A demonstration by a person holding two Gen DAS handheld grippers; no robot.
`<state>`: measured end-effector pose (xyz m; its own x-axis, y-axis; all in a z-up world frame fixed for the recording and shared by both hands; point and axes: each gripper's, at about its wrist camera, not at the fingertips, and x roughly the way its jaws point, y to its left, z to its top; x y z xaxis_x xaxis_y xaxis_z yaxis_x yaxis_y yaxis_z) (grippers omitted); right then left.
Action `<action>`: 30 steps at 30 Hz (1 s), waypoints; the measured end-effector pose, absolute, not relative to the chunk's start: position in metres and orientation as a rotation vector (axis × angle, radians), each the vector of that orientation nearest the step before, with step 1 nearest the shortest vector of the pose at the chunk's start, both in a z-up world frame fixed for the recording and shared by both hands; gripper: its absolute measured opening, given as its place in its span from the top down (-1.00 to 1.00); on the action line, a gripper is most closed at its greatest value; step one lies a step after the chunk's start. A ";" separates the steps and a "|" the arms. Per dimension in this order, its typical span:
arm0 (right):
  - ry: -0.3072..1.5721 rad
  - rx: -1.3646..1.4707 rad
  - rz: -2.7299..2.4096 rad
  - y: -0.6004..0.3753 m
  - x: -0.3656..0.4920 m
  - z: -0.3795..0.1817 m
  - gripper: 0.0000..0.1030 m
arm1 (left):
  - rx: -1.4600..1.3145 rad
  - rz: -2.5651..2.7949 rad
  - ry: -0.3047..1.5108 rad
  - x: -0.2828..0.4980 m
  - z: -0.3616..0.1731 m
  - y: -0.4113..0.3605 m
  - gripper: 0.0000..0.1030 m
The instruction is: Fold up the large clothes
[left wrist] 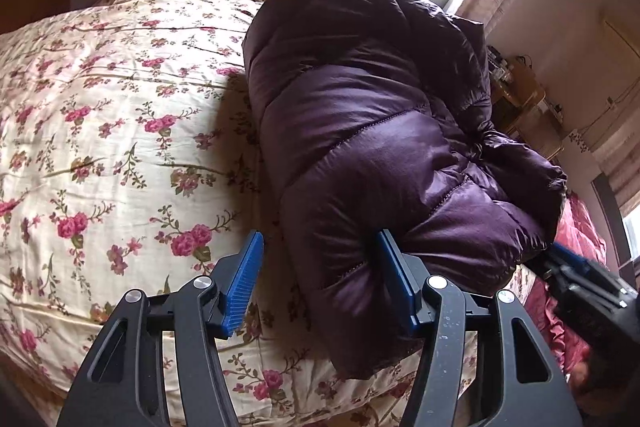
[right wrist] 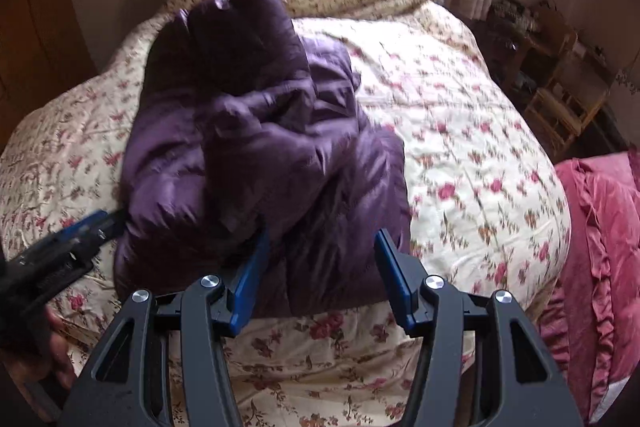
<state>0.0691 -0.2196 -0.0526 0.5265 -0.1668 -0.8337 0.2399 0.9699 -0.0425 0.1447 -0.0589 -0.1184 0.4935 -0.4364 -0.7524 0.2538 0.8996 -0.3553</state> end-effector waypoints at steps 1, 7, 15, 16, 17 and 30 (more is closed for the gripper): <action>0.985 0.077 -0.252 -0.219 0.068 -0.053 -0.05 | -0.203 -0.425 0.969 0.145 -0.118 -0.060 -0.13; 0.927 0.030 -0.248 -0.202 0.062 -0.034 -0.07 | -0.201 -0.442 0.977 0.148 -0.120 -0.061 -0.13; 1.009 -0.102 -0.211 -0.185 0.072 -0.054 -0.07 | -0.188 -0.459 0.964 0.149 -0.118 -0.058 -0.13; 1.004 -0.117 -0.208 -0.183 0.071 -0.053 -0.07 | -0.186 -0.462 0.963 0.149 -0.119 -0.058 -0.13; 0.994 -0.143 -0.202 -0.180 0.070 -0.049 -0.08 | -0.185 -0.466 0.962 0.149 -0.119 -0.058 -0.13; 0.946 -0.452 -0.108 -0.136 0.073 -0.040 -0.21 | -0.177 -0.517 0.958 0.154 -0.124 -0.056 -0.13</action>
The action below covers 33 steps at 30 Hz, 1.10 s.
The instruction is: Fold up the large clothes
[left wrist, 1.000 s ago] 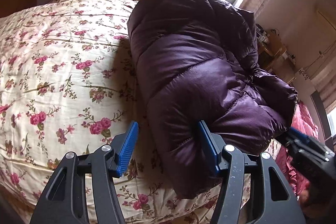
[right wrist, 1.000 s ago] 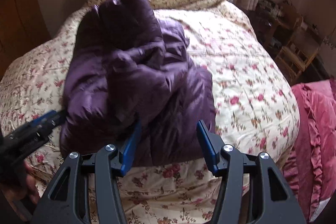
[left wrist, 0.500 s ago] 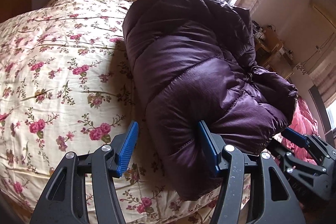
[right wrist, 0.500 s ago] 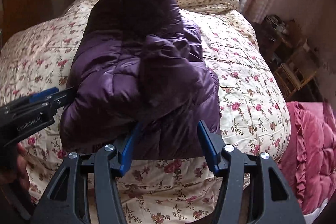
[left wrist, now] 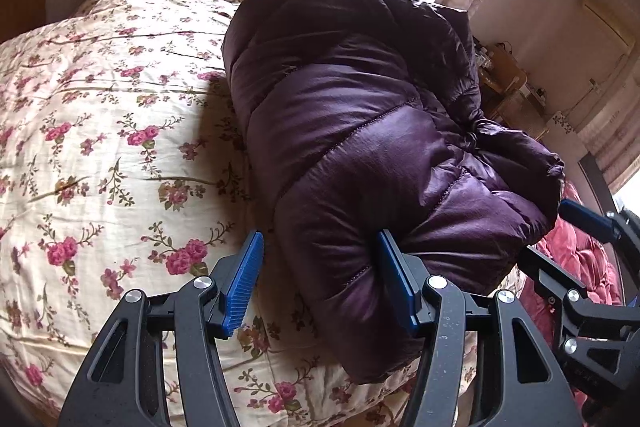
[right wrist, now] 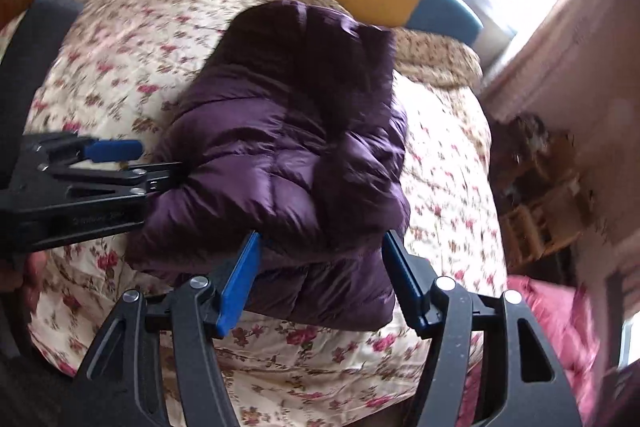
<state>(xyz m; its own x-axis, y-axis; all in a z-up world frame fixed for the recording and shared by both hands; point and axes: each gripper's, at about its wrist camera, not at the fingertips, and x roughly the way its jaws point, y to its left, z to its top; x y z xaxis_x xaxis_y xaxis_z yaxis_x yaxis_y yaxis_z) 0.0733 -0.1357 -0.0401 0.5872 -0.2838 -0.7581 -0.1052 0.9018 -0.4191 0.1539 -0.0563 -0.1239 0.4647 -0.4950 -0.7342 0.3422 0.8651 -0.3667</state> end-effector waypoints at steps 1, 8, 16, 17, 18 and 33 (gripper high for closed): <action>0.943 -0.495 -0.093 -0.132 0.074 -0.041 -0.21 | -0.174 -0.521 0.957 0.154 -0.124 -0.056 -0.13; 0.963 -0.781 0.038 -0.119 0.094 -0.064 -0.18 | -0.177 -0.541 0.957 0.156 -0.126 -0.053 -0.13; 1.100 -0.786 0.150 -0.127 0.105 -0.095 0.77 | -0.186 -0.571 0.951 0.155 -0.127 -0.050 -0.07; 1.106 -0.783 0.152 -0.129 0.104 -0.096 0.80 | -0.197 -0.583 0.947 0.154 -0.126 -0.049 0.00; 1.110 -0.781 0.153 -0.131 0.103 -0.097 0.81 | -0.197 -0.583 0.939 0.152 -0.124 -0.048 0.00; 1.171 -0.671 0.155 -0.175 0.097 -0.127 0.87 | -0.137 -0.567 0.945 0.159 -0.129 -0.068 0.08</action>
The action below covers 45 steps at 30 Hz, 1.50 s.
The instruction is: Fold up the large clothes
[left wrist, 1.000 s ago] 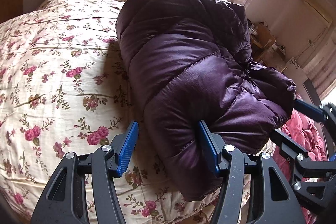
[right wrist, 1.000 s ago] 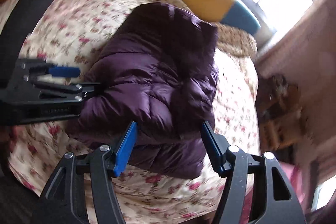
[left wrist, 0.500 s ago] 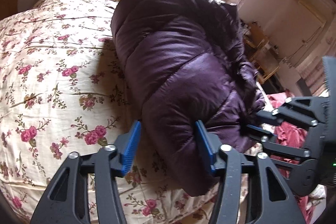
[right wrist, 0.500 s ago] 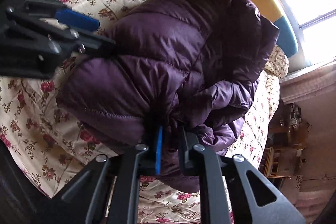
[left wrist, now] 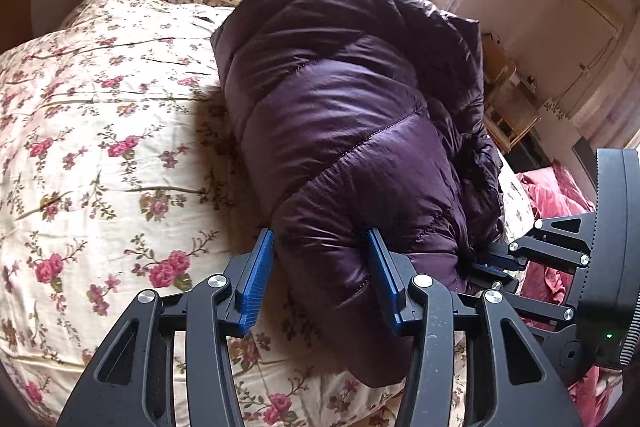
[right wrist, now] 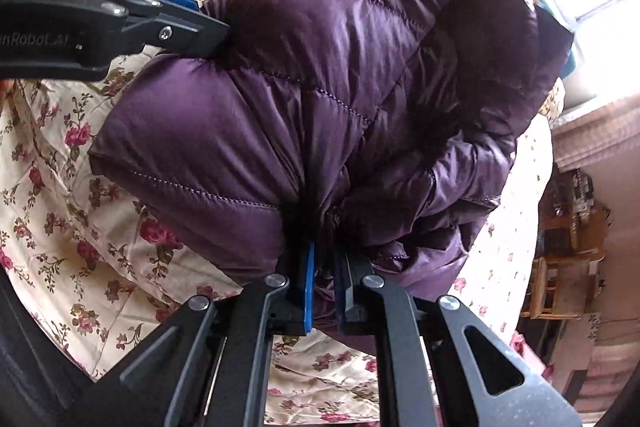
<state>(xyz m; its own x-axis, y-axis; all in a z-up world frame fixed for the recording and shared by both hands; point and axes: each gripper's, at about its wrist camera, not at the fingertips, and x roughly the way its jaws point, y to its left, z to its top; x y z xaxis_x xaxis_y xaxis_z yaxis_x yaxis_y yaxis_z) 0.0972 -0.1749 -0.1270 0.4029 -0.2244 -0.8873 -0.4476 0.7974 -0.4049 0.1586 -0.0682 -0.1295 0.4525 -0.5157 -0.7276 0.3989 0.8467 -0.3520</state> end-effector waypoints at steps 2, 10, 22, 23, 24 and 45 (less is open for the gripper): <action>1.174 -0.651 0.156 -0.181 0.099 -0.133 0.87 | -0.128 -0.563 0.951 0.160 -0.135 -0.072 0.08; 1.170 -0.591 0.168 -0.202 0.108 -0.143 0.87 | -0.118 -0.552 0.956 0.160 -0.142 -0.077 0.08; 1.164 -0.568 0.162 -0.206 0.108 -0.151 0.87 | -0.130 -0.553 0.975 0.164 -0.157 -0.081 0.07; 1.161 -0.576 0.162 -0.207 0.109 -0.151 0.87 | -0.132 -0.553 0.977 0.165 -0.157 -0.081 0.07; 1.158 -0.582 0.160 -0.207 0.109 -0.151 0.87 | -0.134 -0.553 0.980 0.165 -0.157 -0.080 0.07; 1.042 -0.534 0.035 -0.197 0.086 -0.101 -0.22 | -0.199 -0.522 0.912 0.158 -0.121 -0.047 0.07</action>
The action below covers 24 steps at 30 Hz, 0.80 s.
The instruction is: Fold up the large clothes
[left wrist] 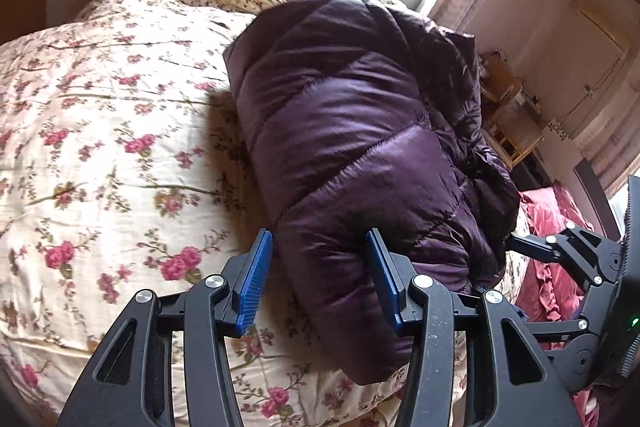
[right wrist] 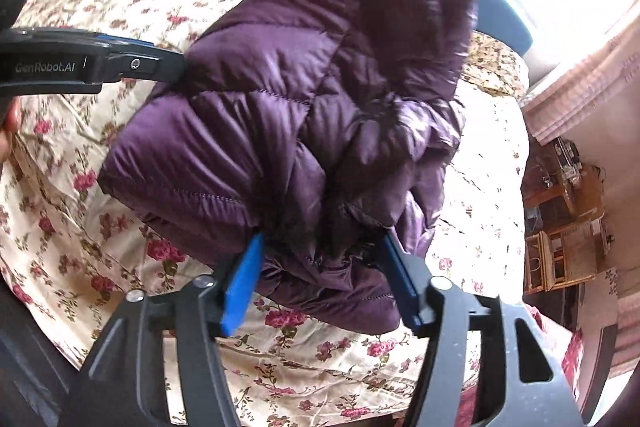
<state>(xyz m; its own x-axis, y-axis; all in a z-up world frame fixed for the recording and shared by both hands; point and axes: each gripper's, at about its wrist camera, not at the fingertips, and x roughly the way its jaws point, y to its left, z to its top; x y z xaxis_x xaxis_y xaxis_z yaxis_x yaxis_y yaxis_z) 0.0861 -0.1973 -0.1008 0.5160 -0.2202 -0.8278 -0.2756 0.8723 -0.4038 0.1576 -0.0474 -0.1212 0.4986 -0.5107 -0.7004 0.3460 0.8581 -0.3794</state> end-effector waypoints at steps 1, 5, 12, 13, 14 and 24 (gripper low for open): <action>1.038 -0.531 0.032 -0.196 0.086 -0.098 -0.25 | -0.198 -0.517 0.905 0.158 -0.119 -0.046 0.07; 1.034 -0.543 0.039 -0.193 0.082 -0.085 -0.34 | -0.191 -0.505 0.884 0.155 -0.111 -0.044 0.07; 1.008 -0.566 0.070 -0.179 0.076 -0.058 -0.53 | -0.195 -0.499 0.839 0.164 -0.093 -0.038 0.07; 1.000 -0.550 0.066 -0.177 0.073 -0.057 -0.68 | -0.198 -0.500 0.836 0.166 -0.090 -0.036 0.07; 0.990 -0.521 0.057 -0.177 0.074 -0.053 -0.79 | -0.204 -0.497 0.832 0.166 -0.089 -0.035 0.07; 0.948 -0.420 0.000 -0.175 0.098 -0.039 -0.78 | -0.202 -0.473 0.834 0.172 -0.089 -0.034 0.07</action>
